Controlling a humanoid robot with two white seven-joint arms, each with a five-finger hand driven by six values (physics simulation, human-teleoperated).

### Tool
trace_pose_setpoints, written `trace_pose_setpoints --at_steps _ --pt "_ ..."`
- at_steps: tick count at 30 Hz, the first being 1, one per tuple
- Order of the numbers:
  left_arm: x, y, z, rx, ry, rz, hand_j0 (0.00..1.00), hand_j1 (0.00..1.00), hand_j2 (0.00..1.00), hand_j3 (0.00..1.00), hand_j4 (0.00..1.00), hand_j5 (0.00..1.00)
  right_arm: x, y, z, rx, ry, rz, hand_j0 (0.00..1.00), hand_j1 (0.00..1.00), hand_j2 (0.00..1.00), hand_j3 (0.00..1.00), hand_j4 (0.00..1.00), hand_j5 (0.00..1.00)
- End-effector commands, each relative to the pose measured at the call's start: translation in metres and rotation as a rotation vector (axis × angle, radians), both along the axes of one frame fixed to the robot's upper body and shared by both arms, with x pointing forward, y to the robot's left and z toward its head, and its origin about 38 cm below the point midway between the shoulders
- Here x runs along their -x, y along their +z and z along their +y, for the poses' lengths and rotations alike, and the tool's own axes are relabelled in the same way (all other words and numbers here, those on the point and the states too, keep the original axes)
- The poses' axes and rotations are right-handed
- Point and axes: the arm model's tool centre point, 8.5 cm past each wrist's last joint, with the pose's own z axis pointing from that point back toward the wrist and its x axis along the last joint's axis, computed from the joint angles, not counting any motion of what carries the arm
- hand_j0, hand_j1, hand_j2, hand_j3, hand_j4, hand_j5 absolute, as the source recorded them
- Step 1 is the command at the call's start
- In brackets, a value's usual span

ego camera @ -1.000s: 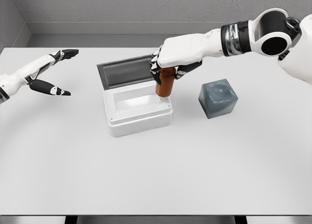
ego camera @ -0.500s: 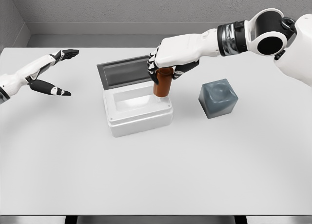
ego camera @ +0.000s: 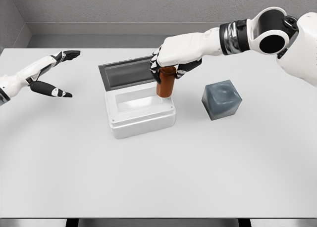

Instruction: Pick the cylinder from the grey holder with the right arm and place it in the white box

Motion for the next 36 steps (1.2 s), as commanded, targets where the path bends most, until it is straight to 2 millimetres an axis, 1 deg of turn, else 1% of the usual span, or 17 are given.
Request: trace_pose_setpoints --at_steps 1,3,7,15,21,23,24,26,27,31,32,33,34,35,36 --pt "-0.0002 0.0008 0.0004 0.008 0.003 0.0 1.0 1.0 1.0 1.0 1.0 1.0 -0.0007 0.0 0.0017 -0.006 -0.002 0.006 0.44 0.44 0.44 0.44 0.44 0.44" --pt "-0.0002 0.0008 0.0004 0.008 0.003 0.0 1.0 1.0 1.0 1.0 1.0 1.0 -0.0022 -0.0011 0.0008 -0.005 -0.008 0.008 0.44 0.44 0.44 0.44 0.44 0.44" --pt "0.0003 0.0003 0.0011 0.007 0.004 0.001 1.0 1.0 1.0 1.0 1.0 1.0 -0.0018 -0.0027 0.0065 -0.005 0.002 0.011 0.44 0.44 0.44 0.44 0.44 0.44" --pt "0.0009 -0.0005 0.0016 0.005 0.004 0.004 1.0 1.0 1.0 1.0 1.0 1.0 -0.0017 -0.0021 0.006 -0.006 0.001 0.01 0.49 0.49 0.49 0.49 0.49 0.49" --pt "0.0008 -0.0001 0.0018 0.006 0.005 0.003 1.0 1.0 1.0 1.0 1.0 1.0 -0.0052 -0.0039 0.0032 -0.004 -0.013 0.015 0.5 0.5 0.5 0.5 0.5 0.5" --pt "0.0008 -0.0001 0.0018 0.006 0.005 0.003 1.0 1.0 1.0 1.0 1.0 1.0 -0.0051 -0.0046 0.0031 -0.004 -0.013 0.017 0.52 0.52 0.52 0.52 0.52 0.52" --pt "0.0008 -0.0001 0.0018 0.006 0.005 0.003 1.0 1.0 1.0 1.0 1.0 1.0 -0.0046 -0.0045 0.0042 -0.004 -0.01 0.017 0.55 0.55 0.55 0.55 0.55 0.55" --pt "0.0009 -0.0005 0.0016 0.005 0.004 0.004 1.0 1.0 1.0 1.0 1.0 1.0 -0.0046 -0.0042 0.006 -0.007 -0.008 0.017 0.55 0.55 0.55 0.55 0.55 0.55" --pt "0.0008 -0.0001 0.0018 0.006 0.005 0.003 1.0 1.0 1.0 1.0 1.0 1.0 -0.0048 -0.0043 0.0064 -0.007 -0.008 0.017 0.57 0.57 0.57 0.57 0.57 0.57" --pt "0.0008 -0.0004 0.0022 0.006 0.006 0.004 1.0 1.0 1.0 1.0 1.0 1.0 -0.0062 -0.0043 0.005 -0.008 -0.014 0.018 0.6 0.6 0.6 0.6 0.6 0.6" --pt "0.0008 -0.0001 0.0018 0.006 0.005 0.003 1.0 1.0 1.0 1.0 1.0 1.0 -0.0062 -0.0043 0.005 -0.008 -0.014 0.018 0.63 0.63 0.63 0.63 0.63 0.63" --pt "0.0008 -0.0004 0.0022 0.006 0.006 0.004 1.0 1.0 1.0 1.0 1.0 1.0 -0.0062 -0.0043 0.005 -0.008 -0.014 0.018 0.63 0.63 0.63 0.63 0.63 0.63" --pt "0.0008 -0.0001 0.0018 0.006 0.005 0.003 1.0 1.0 1.0 1.0 1.0 1.0 -0.0063 -0.0044 0.005 -0.007 -0.014 0.017 0.68 0.68 0.68 0.68 0.68 0.68" --pt "0.0009 -0.0002 0.0029 0.004 0.007 0.004 1.0 1.0 1.0 1.0 1.0 1.0 -0.0062 -0.0043 0.005 -0.008 -0.014 0.018 0.68 0.68 0.68 0.68 0.68 0.68" --pt "0.0009 -0.0002 0.0029 0.004 0.007 0.004 1.0 1.0 1.0 1.0 1.0 1.0 -0.0063 -0.0044 0.005 -0.007 -0.014 0.017 0.71 0.71 0.71 0.71 0.71 0.71"
